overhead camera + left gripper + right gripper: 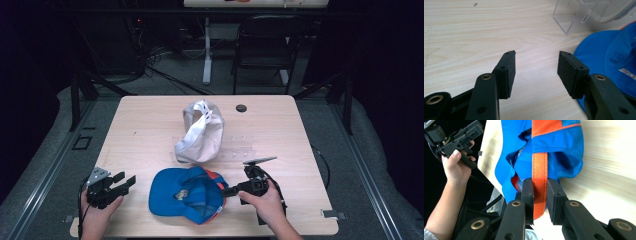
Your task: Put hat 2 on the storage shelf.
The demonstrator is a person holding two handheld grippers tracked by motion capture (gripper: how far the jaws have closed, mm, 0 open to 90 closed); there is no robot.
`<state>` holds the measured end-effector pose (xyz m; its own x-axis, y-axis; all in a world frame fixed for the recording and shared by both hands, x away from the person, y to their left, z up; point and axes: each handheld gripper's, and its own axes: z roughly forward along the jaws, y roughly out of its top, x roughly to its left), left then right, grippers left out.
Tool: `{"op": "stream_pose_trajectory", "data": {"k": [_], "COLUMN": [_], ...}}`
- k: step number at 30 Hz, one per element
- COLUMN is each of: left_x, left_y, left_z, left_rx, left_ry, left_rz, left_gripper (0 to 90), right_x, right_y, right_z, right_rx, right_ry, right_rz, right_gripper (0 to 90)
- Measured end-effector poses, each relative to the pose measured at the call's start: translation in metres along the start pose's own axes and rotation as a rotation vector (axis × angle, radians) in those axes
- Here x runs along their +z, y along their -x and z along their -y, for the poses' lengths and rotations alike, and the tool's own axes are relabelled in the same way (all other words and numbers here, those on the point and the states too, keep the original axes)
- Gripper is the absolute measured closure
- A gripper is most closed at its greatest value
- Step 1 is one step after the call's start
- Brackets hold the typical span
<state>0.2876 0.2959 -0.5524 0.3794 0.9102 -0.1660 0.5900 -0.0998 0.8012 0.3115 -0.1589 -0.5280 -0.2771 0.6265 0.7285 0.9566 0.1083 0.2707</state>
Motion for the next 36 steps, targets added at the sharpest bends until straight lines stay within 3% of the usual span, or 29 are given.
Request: {"op": "stream_pose_trajectory", "data": {"k": [3, 4, 14, 21, 22, 23, 26, 27, 28, 29, 30, 31, 32, 33, 34, 35, 36], "left_x": [0.006, 0.01, 0.018, 0.02, 0.02, 0.019, 0.019, 0.019, 0.018, 0.018, 0.018, 0.018, 0.018, 0.018, 0.018, 0.018, 0.017], "left_y": [0.0, -0.001, 0.004, 0.005, 0.005, 0.005, 0.005, 0.005, 0.004, 0.004, 0.003, 0.003, 0.003, 0.003, 0.003, 0.003, 0.003], "left_z": [-0.001, -0.003, -0.008, -0.008, -0.008, -0.008, -0.008, -0.008, -0.008, -0.008, -0.008, -0.008, -0.008, -0.008, -0.008, -0.008, -0.008], "left_rx": [0.001, 0.001, 0.011, 0.01, 0.012, 0.014, 0.014, 0.013, 0.011, 0.011, 0.004, 0.004, 0.002, 0.004, 0.005, 0.005, 0.007], "left_ry": [0.001, -0.019, -0.007, 0.0, -0.002, -0.006, -0.002, 0.0, -0.012, -0.012, -0.002, -0.002, -0.001, 0.002, 0.005, 0.005, -0.007], "left_rz": [0.002, 0.009, 0.028, 0.03, 0.028, 0.03, 0.029, 0.03, 0.029, 0.029, 0.026, 0.026, 0.027, 0.028, 0.028, 0.028, 0.028], "left_gripper": [49.1, 49.1, 49.0, 49.0, 49.0, 49.0, 49.0, 49.0, 49.0, 48.9, 48.9, 49.0, 49.0, 48.9, 48.9, 48.9, 48.9], "right_x": [-0.018, -0.029, -0.074, -0.089, -0.091, -0.091, -0.098, -0.098, -0.103, -0.103, -0.106, -0.109, -0.109, -0.11, -0.113, -0.113, -0.116], "right_y": [-0.001, -0.003, -0.012, -0.01, -0.01, -0.01, -0.011, -0.011, -0.011, -0.011, -0.011, -0.009, -0.009, -0.009, -0.009, -0.009, -0.009], "right_z": [-0.001, -0.001, -0.007, -0.012, -0.014, -0.014, -0.018, -0.018, -0.02, -0.02, -0.021, -0.022, -0.022, -0.023, -0.024, -0.024, -0.026], "right_rx": [0.019, 0.024, 0.02, 0.061, 0.093, 0.093, 0.142, 0.142, 0.163, 0.163, 0.196, 0.19, 0.19, 0.204, 0.231, 0.231, 0.24], "right_ry": [0.016, 0.025, 0.03, 0.016, 0.007, 0.007, 0.012, 0.012, 0.023, 0.023, 0.042, 0.035, 0.035, 0.048, 0.07, 0.07, 0.076], "right_rz": [0.023, 0.046, 0.159, 0.166, 0.136, 0.136, 0.049, 0.049, -0.01, -0.01, -0.071, -0.105, -0.105, -0.143, -0.213, -0.213, -0.274], "right_gripper": [78.0, 78.0, 78.1, 78.1, 78.1, 78.1, 78.2, 78.2, 78.2, 78.2, 78.3, 78.3, 78.3, 78.3, 78.3, 78.3, 78.4]}}
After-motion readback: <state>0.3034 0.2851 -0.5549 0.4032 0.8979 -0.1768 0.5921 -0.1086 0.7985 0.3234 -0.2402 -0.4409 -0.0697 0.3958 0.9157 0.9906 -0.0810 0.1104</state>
